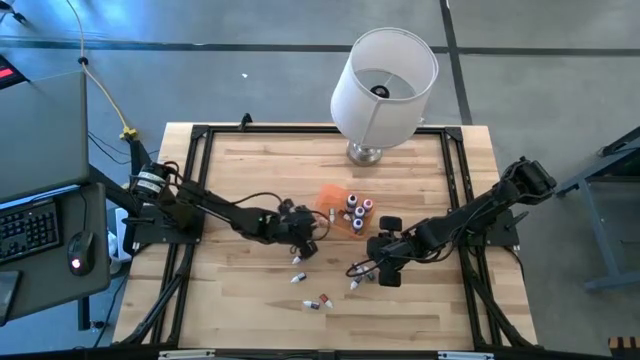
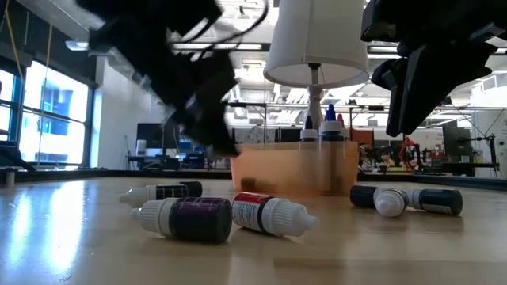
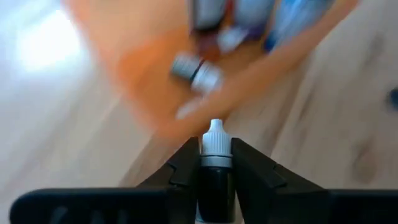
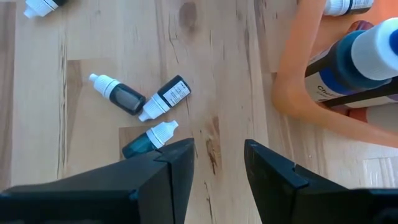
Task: Pick & Place food coloring
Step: Put the small green food coloring bottle into the orange bin, then put the small purple food coloring bottle into the orange bin
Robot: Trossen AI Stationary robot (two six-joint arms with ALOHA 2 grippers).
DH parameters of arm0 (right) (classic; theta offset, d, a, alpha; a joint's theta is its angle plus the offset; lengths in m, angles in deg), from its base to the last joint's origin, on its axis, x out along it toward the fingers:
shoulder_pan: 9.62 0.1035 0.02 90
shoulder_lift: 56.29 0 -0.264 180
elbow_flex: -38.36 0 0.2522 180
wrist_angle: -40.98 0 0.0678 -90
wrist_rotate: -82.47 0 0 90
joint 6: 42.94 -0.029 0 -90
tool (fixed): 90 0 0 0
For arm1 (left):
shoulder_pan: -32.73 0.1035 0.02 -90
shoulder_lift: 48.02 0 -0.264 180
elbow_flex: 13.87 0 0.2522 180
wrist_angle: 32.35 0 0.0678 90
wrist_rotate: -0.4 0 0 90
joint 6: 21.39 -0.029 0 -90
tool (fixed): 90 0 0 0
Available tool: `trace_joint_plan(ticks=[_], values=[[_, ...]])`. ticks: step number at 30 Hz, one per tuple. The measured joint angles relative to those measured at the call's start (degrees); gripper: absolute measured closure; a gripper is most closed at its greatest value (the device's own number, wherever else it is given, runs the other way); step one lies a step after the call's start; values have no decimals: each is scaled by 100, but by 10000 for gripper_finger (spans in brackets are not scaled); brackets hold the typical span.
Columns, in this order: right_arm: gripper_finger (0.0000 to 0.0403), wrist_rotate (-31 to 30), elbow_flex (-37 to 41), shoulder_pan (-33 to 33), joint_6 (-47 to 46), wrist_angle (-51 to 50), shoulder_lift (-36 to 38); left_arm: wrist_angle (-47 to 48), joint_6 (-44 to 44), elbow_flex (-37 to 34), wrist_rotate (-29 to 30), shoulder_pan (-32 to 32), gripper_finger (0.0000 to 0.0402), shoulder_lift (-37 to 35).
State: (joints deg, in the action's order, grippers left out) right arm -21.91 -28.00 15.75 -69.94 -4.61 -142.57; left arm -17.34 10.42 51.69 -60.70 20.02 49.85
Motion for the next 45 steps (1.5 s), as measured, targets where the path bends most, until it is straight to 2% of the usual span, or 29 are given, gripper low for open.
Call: trace_joint_plan(ticks=[6, 10, 13, 17, 21, 28, 33, 36, 40, 45], values=[[269, -160, 0, 0, 0, 1, 0, 342, -1237, 1014, 341, 59, 323, -11], [269, -166, 0, 0, -167, 4, 0, 284, -1505, 1401, -153, 386, 322, 116], [269, -139, -2, 2, -439, 1, 0, 340, -1505, 1435, -678, 681, 322, 247], [269, 40, -2, 4, -264, 4, 0, 326, -1506, 1453, -1325, 999, 321, 547], [269, 134, -2, 4, -10, 19, 0, 343, -1571, 1452, -1392, 1186, 321, 771], [269, 389, -2, 6, -264, 107, 0, 344, -1703, 1453, -1785, 1401, 320, 914], [269, 593, -2, 7, -424, 233, 0, 313, -1867, 1464, -1800, 1421, 320, 914], [269, 758, -2, 45, -614, 352, 0, 333, -1955, 1464, -1794, 1421, 306, 914], [269, 897, -2, 189, -837, 353, 0, 360, -2002, 1464, -1788, 1421, 263, 914], [269, 509, -2, 413, -873, 387, -16, 287, -2002, 1464, -1666, 1421, 212, 914]])
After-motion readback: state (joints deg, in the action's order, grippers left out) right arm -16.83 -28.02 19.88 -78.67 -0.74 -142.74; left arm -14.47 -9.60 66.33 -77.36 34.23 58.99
